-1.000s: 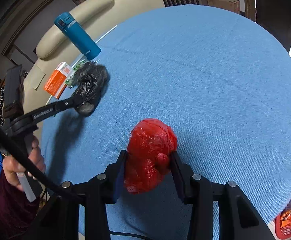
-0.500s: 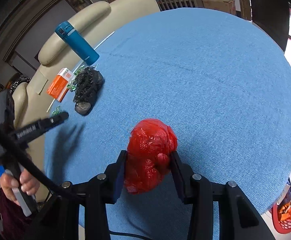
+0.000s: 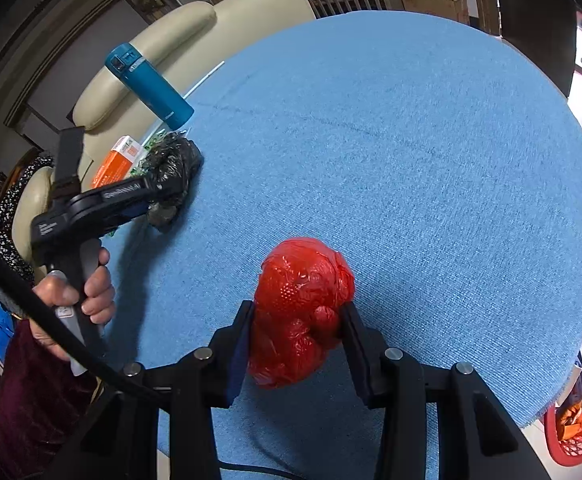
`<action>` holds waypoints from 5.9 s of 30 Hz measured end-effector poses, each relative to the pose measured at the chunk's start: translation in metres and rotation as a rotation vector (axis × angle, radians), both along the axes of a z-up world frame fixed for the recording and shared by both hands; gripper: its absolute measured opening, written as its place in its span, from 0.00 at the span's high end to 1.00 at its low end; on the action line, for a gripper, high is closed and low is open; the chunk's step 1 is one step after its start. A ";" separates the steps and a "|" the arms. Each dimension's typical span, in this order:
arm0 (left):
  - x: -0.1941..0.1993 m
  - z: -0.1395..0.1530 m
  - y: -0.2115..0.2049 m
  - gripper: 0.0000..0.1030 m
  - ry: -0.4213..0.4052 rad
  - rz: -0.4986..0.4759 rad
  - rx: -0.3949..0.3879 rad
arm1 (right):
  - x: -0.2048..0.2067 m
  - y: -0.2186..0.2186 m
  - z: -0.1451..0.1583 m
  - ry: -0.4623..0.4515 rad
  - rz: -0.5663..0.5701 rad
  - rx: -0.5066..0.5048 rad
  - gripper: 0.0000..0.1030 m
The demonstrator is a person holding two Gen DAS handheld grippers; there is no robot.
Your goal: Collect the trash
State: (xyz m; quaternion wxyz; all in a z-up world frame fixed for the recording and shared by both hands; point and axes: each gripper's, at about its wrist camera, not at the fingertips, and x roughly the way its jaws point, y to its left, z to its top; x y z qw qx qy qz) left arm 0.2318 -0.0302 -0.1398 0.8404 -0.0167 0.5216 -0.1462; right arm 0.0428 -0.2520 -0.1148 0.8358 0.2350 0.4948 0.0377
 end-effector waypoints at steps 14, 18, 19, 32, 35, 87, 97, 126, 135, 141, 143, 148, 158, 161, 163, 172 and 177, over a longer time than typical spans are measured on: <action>-0.080 0.047 -0.010 0.64 -0.193 -0.033 0.104 | -0.002 -0.001 0.003 -0.016 0.007 0.000 0.56; -0.099 0.058 -0.005 0.64 -0.212 -0.023 0.110 | -0.008 -0.001 0.007 -0.030 0.009 -0.006 0.56; -0.104 0.060 -0.006 0.64 -0.214 -0.023 0.113 | -0.010 -0.001 0.008 -0.033 0.012 -0.007 0.56; -0.159 0.078 -0.028 0.64 -0.267 -0.097 0.122 | -0.035 -0.003 0.030 -0.088 0.029 -0.028 0.56; -0.171 0.081 -0.037 0.64 -0.273 -0.119 0.124 | -0.044 -0.004 0.033 -0.100 0.030 -0.033 0.56; -0.308 0.103 -0.255 0.64 -0.428 -0.687 0.293 | -0.212 -0.181 0.031 -0.227 -0.420 0.068 0.56; -0.329 0.092 -0.300 0.64 -0.384 -0.811 0.283 | -0.254 -0.221 0.016 -0.218 -0.542 0.095 0.56; -0.311 0.091 -0.294 0.29 -0.347 -0.743 0.241 | -0.278 -0.264 -0.028 -0.153 -0.689 0.188 0.42; -0.291 0.164 -0.190 0.23 -0.547 -0.431 0.248 | -0.233 -0.185 0.052 -0.261 -0.477 -0.069 0.43; -0.277 0.194 -0.111 0.23 -0.623 -0.178 0.271 | -0.201 -0.117 0.104 -0.358 -0.355 -0.204 0.42; -0.274 0.196 -0.094 0.23 -0.635 -0.122 0.276 | -0.193 -0.097 0.118 -0.386 -0.321 -0.232 0.42; -0.271 0.201 -0.047 0.22 -0.622 -0.030 0.263 | -0.171 -0.050 0.143 -0.426 -0.247 -0.283 0.42; -0.278 0.209 0.012 0.22 -0.630 0.097 0.264 | -0.149 0.032 0.178 -0.512 -0.178 -0.392 0.41; -0.281 0.210 0.026 0.20 -0.631 0.122 0.255 | -0.147 0.054 0.182 -0.542 -0.179 -0.441 0.40; -0.283 0.210 0.032 0.20 -0.634 0.127 0.250 | -0.150 0.065 0.185 -0.565 -0.178 -0.472 0.40; -0.287 0.214 0.041 0.19 -0.641 0.137 0.242 | -0.154 0.102 0.181 -0.613 -0.144 -0.544 0.38; -0.290 0.218 0.043 0.19 -0.655 0.145 0.242 | -0.158 0.094 0.181 -0.620 -0.169 -0.531 0.38</action>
